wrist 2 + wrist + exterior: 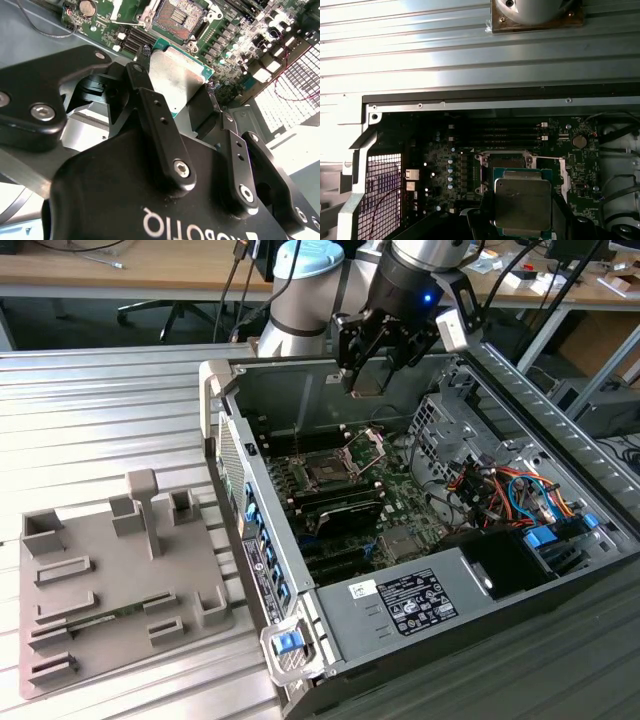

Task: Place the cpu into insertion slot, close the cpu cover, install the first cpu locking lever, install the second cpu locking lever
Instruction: 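Place the cpu into insertion slot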

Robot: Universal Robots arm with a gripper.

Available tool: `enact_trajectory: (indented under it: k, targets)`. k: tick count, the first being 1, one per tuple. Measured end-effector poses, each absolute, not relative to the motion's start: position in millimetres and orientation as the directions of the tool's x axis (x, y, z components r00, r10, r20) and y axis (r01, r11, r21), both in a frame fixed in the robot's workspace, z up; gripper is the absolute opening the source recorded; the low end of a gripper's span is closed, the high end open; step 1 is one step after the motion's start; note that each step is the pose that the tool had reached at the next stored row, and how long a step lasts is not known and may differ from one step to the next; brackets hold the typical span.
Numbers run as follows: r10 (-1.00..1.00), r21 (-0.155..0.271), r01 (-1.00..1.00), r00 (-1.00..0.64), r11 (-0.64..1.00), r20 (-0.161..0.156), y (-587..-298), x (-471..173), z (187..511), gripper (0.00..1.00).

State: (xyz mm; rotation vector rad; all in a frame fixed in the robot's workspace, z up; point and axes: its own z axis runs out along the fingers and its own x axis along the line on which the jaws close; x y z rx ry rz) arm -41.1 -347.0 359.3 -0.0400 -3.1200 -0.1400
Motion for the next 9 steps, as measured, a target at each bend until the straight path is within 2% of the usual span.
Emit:
enact_trajectory:
  k: [9]
  targets:
    - [0.025, 0.089, 0.026, -1.0, 0.996, 0.019, -347.0, -41.1, 356.9, 0.55]
